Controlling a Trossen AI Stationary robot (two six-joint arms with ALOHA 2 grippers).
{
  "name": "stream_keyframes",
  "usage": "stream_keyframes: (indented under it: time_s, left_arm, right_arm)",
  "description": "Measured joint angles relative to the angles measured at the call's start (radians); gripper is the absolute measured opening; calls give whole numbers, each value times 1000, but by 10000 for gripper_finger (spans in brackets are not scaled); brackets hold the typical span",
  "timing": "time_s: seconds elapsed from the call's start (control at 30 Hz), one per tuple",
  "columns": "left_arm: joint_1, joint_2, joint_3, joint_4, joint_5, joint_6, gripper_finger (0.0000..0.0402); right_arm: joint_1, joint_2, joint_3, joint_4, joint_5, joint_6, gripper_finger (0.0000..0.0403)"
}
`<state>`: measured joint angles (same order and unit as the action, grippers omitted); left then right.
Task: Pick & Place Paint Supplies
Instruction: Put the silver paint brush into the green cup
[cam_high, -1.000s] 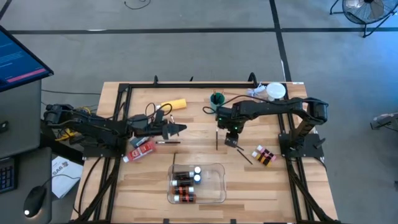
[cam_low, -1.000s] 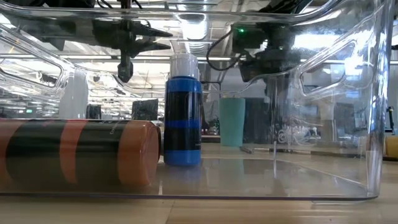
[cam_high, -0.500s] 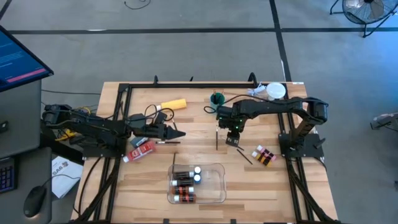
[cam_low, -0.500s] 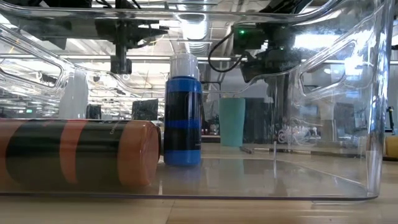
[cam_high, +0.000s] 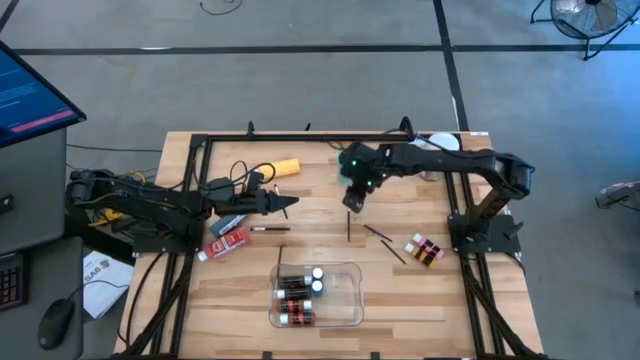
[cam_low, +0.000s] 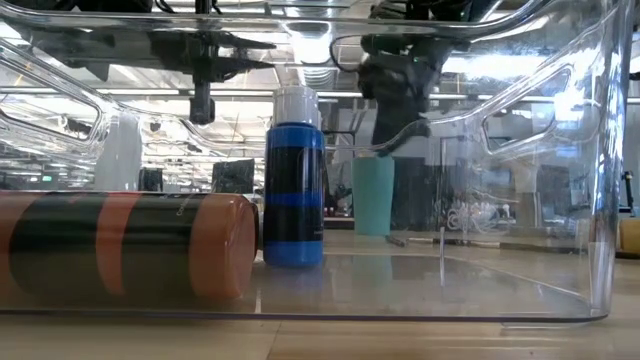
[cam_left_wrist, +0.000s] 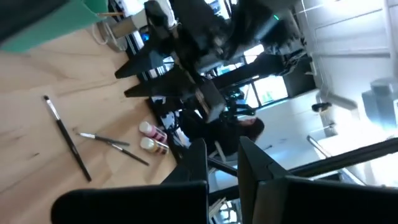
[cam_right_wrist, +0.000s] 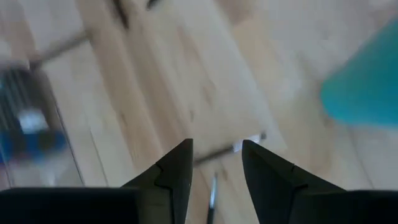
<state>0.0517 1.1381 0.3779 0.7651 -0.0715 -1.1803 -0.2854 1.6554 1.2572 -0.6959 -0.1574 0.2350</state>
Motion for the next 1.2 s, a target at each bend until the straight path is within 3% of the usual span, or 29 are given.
stream_keyframes:
  time_s: [0.23, 0.37, 0.47, 0.83, 1.2]
  left_arm:
    - [1, 0, 0, 2, 30, 24, 2]
    - [42, 0, 0, 3, 172, 21, 2]
    - [70, 0, 0, 4, 255, 20, 2]
    - [85, 0, 0, 9, 305, 4, 2]
    - [55, 0, 0, 13, 308, 23, 2]
  right_arm:
    - [-114, 3, -3, -154, -36, 174, 131]
    - [-92, 10, -3, -269, -131, 110, 131]
    - [-42, 10, -3, -287, -145, 83, 131]
    - [182, 10, -3, -154, 140, 108, 131]
    - [162, 35, -51, -158, 149, 166, 139]
